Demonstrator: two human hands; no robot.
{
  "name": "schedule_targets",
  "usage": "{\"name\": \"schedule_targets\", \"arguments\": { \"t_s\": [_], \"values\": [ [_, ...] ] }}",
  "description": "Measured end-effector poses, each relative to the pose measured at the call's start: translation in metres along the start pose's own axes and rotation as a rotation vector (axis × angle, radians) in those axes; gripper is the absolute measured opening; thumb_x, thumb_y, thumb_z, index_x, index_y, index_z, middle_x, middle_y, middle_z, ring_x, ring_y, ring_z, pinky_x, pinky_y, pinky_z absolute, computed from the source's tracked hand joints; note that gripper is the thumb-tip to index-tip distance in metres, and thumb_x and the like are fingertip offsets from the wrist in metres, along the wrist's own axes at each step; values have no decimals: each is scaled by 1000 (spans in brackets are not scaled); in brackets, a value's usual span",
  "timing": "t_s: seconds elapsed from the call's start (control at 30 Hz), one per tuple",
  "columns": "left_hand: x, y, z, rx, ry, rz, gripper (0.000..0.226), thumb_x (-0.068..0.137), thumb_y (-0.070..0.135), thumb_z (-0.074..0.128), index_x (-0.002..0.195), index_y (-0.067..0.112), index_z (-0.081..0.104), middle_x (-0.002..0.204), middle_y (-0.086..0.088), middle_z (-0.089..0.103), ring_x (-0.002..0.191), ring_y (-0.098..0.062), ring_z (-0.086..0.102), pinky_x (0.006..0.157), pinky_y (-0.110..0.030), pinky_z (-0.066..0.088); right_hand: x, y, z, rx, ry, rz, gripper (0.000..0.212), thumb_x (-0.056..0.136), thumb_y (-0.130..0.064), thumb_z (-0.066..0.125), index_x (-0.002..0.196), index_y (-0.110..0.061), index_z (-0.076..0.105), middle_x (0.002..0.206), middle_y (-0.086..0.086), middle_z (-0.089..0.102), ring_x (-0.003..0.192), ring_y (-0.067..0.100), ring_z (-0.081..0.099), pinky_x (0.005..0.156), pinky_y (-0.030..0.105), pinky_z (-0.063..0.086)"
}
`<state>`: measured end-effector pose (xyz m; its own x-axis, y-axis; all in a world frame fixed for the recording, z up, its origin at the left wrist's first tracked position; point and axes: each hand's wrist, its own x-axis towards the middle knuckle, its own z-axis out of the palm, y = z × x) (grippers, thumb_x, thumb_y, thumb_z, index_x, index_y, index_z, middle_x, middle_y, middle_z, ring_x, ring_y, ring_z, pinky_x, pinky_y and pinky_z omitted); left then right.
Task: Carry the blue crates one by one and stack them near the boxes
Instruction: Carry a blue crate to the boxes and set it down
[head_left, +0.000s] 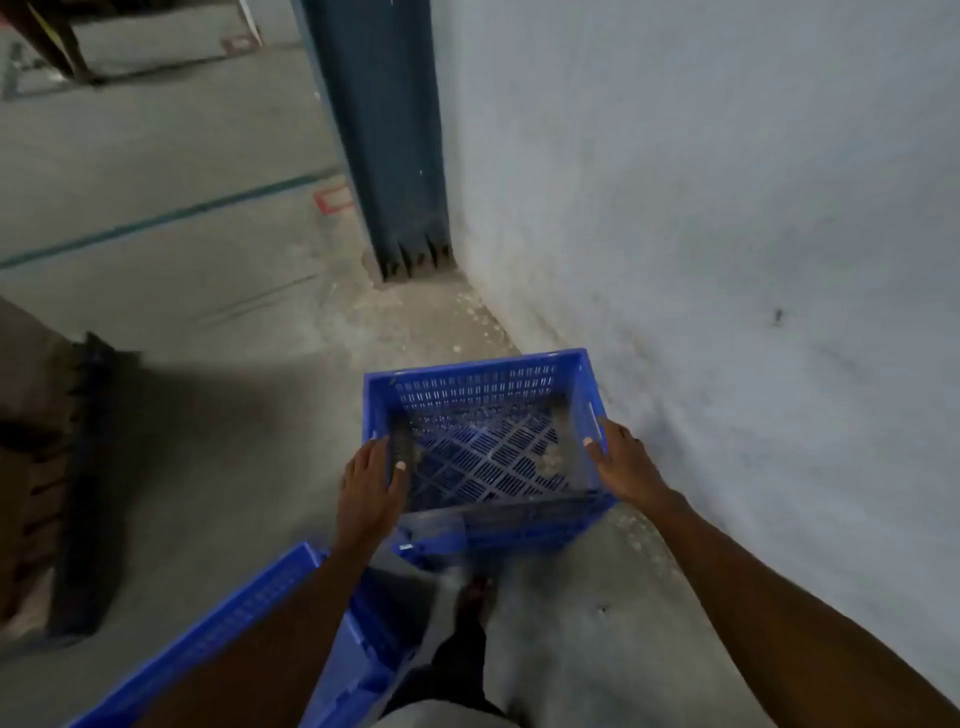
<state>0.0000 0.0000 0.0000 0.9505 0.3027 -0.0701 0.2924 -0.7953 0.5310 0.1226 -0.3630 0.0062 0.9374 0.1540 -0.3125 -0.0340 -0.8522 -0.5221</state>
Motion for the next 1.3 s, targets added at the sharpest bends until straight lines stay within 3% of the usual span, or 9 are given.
{"name": "schedule_targets", "arguments": {
  "t_s": [0.2,0.3,0.4,0.53,0.63,0.7,0.87,1.07,1.3],
  "values": [
    [52,-43,39,9,-134,-259,76,91,56,36,145,4,46,148,-20,46,136,-40,41,112,-52,35,52,33,33,-2,-46,259,64,98,-40,54,148,-2,38,148,25,41,130,46,46,103,50,40],
    [85,-60,53,-48,-75,-396,68,98,35,58,152,2,34,154,-22,37,141,-41,34,114,-54,32,85,45,44,55,-1,365,61,96,-34,60,142,2,41,141,28,45,123,49,51,95,50,43],
    [111,-65,60,-116,-68,-540,66,101,40,54,152,3,34,152,-22,39,140,-39,36,112,-53,32,117,58,57,111,-34,415,61,96,-44,57,139,-2,45,134,26,53,119,45,56,93,51,47],
    [140,-85,80,-306,-12,-673,81,89,80,35,114,8,60,110,-17,64,99,-39,63,86,-52,54,149,50,56,213,-6,452,60,95,-53,52,126,-1,54,115,20,62,105,37,61,82,42,47],
    [152,-100,91,-404,-51,-760,66,96,71,36,99,9,59,96,-20,65,87,-38,64,76,-47,52,169,47,48,287,-2,512,49,102,-47,48,113,-1,60,101,15,61,94,29,58,76,35,37],
    [157,-102,91,-543,-79,-816,57,94,73,41,93,18,56,92,-23,64,79,-40,64,72,-49,54,183,53,48,377,-4,573,60,98,-60,43,104,-3,63,96,18,66,85,34,62,73,38,45],
    [167,-103,82,-856,-167,-947,56,99,65,39,89,12,56,75,-10,57,48,-18,51,49,-29,46,199,63,52,695,-38,658,50,101,-56,44,100,-8,57,85,18,62,63,27,59,59,32,47],
    [177,-87,73,-773,-182,-835,61,101,65,33,73,14,51,55,-5,49,38,-14,44,46,-29,39,175,56,34,799,0,630,52,101,-58,42,81,-11,55,64,7,49,52,22,43,51,31,37],
    [217,-26,27,-681,-392,-567,62,98,67,36,77,14,58,56,-2,54,44,-19,47,54,-34,42,86,74,-30,955,127,632,63,85,-75,50,79,-12,54,60,7,53,46,20,50,46,30,47]
  ]
}}
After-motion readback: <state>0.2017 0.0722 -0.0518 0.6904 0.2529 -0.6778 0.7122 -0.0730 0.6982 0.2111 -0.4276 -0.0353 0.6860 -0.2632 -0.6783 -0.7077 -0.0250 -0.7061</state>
